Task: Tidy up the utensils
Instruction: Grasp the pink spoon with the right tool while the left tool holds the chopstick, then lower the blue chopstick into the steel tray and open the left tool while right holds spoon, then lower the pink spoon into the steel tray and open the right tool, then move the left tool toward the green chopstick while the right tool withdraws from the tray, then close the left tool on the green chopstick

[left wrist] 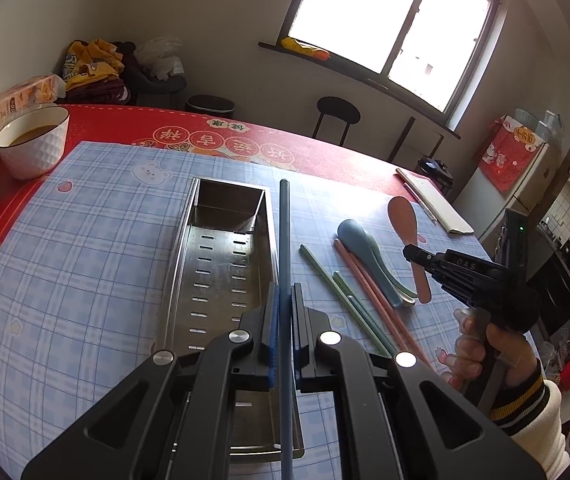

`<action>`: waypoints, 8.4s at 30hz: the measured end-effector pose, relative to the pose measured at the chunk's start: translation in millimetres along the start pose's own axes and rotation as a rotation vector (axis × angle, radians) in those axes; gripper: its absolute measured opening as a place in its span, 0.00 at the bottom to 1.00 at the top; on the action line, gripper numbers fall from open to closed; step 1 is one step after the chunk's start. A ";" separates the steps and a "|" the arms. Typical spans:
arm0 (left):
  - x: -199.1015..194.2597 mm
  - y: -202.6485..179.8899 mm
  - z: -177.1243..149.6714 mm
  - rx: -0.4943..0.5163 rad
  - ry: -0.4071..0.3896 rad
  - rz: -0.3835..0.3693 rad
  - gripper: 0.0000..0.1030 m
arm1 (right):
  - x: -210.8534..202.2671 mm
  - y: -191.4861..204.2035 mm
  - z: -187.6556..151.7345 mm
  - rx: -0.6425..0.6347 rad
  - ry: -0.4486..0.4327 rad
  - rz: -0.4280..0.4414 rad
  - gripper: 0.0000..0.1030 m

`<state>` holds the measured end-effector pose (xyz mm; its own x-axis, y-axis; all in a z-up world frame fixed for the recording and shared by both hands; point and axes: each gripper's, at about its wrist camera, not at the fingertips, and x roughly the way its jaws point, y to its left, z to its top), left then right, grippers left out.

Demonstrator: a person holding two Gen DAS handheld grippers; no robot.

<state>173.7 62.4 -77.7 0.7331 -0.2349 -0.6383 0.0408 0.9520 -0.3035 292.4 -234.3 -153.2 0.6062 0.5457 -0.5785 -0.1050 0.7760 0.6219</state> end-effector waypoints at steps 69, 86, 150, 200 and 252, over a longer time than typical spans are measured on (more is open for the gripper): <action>34.7 14.4 -8.6 0.197 0.012 0.135 0.72 | -14.8 2.9 -22.6 -0.042 -0.042 0.103 0.07; 14.7 67.9 -11.2 0.221 -0.140 0.079 0.94 | 16.9 84.1 -41.4 -0.067 0.084 0.066 0.07; -9.7 109.8 -0.1 -0.053 -0.178 0.198 0.94 | -2.4 141.3 -58.0 -0.569 0.100 -0.136 0.85; 122.0 -107.9 -55.3 0.170 0.243 0.231 0.22 | -56.2 -32.4 12.5 -0.255 -0.032 -0.120 0.85; 143.4 -89.7 -30.5 0.214 0.243 0.177 0.12 | -53.0 -43.7 15.1 -0.183 -0.007 -0.091 0.85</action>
<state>254.4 -62.6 -163.6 0.5601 -0.0782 -0.8247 0.0877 0.9955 -0.0348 276.7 -301.9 -141.7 0.6253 0.4688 -0.6238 -0.1902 0.8669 0.4608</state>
